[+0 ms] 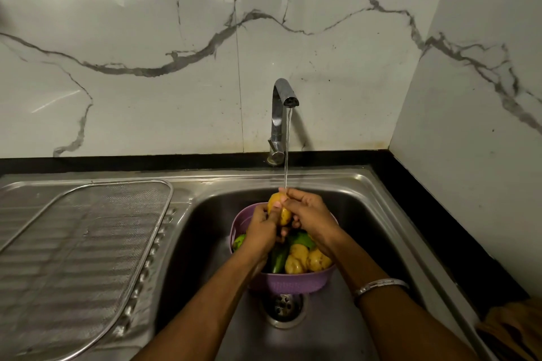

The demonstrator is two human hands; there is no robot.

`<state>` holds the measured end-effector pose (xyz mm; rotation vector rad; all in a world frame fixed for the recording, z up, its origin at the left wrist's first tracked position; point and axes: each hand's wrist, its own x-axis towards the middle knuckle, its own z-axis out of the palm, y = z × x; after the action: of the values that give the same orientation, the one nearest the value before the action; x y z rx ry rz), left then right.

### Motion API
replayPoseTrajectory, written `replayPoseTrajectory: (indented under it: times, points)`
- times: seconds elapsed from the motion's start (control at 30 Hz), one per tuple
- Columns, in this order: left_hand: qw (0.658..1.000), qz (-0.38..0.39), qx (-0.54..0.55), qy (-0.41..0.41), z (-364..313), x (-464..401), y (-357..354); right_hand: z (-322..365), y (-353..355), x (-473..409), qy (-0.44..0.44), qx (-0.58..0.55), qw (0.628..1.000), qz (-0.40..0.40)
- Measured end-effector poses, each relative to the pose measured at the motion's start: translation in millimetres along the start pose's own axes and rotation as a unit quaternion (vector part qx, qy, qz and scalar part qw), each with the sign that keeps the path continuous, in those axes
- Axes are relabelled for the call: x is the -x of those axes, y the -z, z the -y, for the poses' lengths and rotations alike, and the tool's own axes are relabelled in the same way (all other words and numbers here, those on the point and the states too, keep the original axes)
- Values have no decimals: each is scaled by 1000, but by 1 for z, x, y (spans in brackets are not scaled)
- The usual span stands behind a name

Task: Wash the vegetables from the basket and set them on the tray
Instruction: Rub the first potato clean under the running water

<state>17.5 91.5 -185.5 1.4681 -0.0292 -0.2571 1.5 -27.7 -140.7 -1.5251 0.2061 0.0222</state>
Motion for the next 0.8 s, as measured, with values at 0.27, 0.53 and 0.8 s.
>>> replayPoseTrajectory:
  times: [0.27,0.53,0.8]
  points:
    - [998,49,-2,32,-1,4,-2,-12,-6,-3,72,59,989,-115]
    - [1000,-21,-20,-9,-7,-3,6,-5,8,-8,34,68,997,-8]
    - [989,-14,137,53,-17,4,0,3,7,-1,-33,78,996,17]
